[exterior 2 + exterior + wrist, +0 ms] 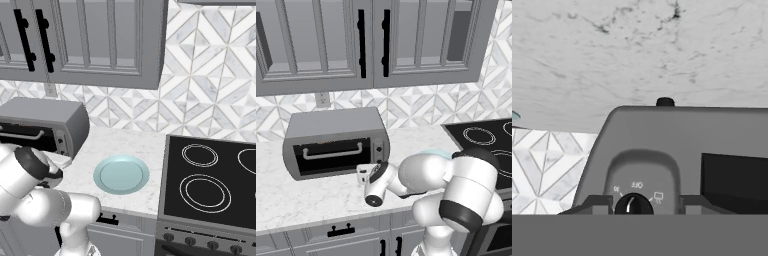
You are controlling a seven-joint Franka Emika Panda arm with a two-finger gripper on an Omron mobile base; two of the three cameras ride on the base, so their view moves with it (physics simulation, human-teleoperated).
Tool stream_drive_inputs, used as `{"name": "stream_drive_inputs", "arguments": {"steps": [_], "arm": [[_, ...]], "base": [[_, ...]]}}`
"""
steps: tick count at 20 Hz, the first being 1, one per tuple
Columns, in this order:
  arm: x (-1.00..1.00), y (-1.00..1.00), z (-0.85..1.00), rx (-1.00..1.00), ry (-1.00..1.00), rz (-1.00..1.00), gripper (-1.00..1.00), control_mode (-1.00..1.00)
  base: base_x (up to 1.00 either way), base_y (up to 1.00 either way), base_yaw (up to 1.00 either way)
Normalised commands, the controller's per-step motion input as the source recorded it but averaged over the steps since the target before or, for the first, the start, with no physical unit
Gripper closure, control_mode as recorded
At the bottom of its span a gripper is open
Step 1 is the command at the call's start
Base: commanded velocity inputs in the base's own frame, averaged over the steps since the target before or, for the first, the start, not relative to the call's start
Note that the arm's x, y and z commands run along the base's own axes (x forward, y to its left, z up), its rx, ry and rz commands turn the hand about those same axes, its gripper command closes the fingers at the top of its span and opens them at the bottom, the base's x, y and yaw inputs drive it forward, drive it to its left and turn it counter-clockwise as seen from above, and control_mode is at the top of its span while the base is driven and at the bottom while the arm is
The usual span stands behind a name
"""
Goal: Pick up the kebab skewer and baguette bread, and place them inside the toaster oven. Close the toaster oven door and start by setting the timer.
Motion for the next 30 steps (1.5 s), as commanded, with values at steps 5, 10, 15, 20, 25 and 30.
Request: {"name": "stream_drive_inputs", "arguments": {"steps": [5,10,15,20,25,30], "arm": [[0.00,-0.09,0.00,0.02,-0.02,0.00,1.00,-1.00],[0.00,0.00,0.00,0.02,-0.05,0.00,1.00,-1.00],[0.00,-0.02,0.00,0.04,-0.06,0.00,1.00,-1.00],[0.00,-0.09,0.00,0.05,-0.05,0.00,1.00,-1.00],[0.00,-0.27,0.00,0.06,0.00,0.00,1.00,-1.00],[-0.05,-0.42,0.00,0.06,0.00,0.04,1.00,-1.00]], "base": [[0.00,0.00,0.00],[0.00,0.00,0.00],[0.00,0.00,0.00],[0.00,0.00,0.00],[0.00,0.00,0.00],[0.00,0.00,0.00]]}}
